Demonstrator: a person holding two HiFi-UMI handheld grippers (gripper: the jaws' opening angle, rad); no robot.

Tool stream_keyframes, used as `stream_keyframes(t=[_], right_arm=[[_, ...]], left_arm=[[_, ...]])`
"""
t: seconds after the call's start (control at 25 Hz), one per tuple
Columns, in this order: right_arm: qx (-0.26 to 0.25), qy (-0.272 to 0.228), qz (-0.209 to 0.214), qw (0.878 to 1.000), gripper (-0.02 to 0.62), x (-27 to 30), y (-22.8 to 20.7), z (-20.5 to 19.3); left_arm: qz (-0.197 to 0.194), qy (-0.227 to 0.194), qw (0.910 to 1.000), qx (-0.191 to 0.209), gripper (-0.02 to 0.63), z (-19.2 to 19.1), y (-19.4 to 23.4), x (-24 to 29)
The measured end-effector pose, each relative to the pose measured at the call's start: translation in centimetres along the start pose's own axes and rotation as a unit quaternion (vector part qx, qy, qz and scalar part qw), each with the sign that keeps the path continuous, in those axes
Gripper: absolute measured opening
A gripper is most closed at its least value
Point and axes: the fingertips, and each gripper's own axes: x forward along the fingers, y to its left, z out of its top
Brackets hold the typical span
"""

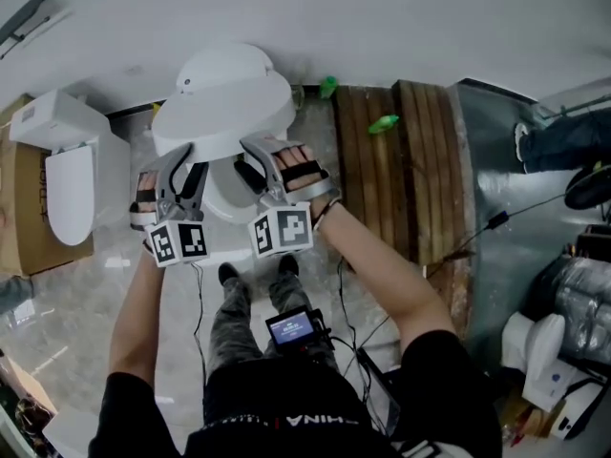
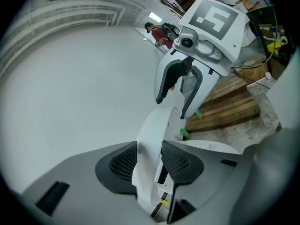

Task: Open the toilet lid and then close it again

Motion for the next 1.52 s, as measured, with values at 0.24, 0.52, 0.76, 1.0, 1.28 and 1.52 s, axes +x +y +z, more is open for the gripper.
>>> stream_keyframes(t=[0.24, 0.52, 0.76, 1.0, 1.28, 1.52], right_arm=[[-0.007, 0.023, -0.034, 0.999, 0.16, 2.6, -4.0, -0.5], [0.007, 0.016, -0.03, 0.999, 0.12, 3.7, -6.3, -0.2], [0.023, 0.014, -0.003, 1.0, 0.12, 4.8, -8.7, 0.3], [0.035, 0.017, 0.019, 0.999, 0.121, 5.6, -10.5, 0.4], [0.044, 0.021, 0.024, 0.999, 0.121, 7.4, -13.3, 0.9], [0.067, 0.032, 0.006, 0.997, 0.112, 10.8, -18.1, 1.1]], left_arm=[[0.012, 0.011, 0.9997, -0.016, 0.152, 0.5, 2.8, 1.4], [0.008, 0.024, 0.9989, -0.04, 0.149, 1.1, 5.3, 2.7], [0.006, 0.059, 0.996, -0.067, 0.149, 1.4, 7.7, 3.9], [-0.017, 0.099, 0.9927, -0.067, 0.149, 1.9, 9.3, 5.1], [-0.014, 0.093, 0.9935, -0.065, 0.149, 1.8, 12.4, 7.0], [-0.024, 0.066, 0.9952, -0.068, 0.149, 1.9, 17.4, 10.4]])
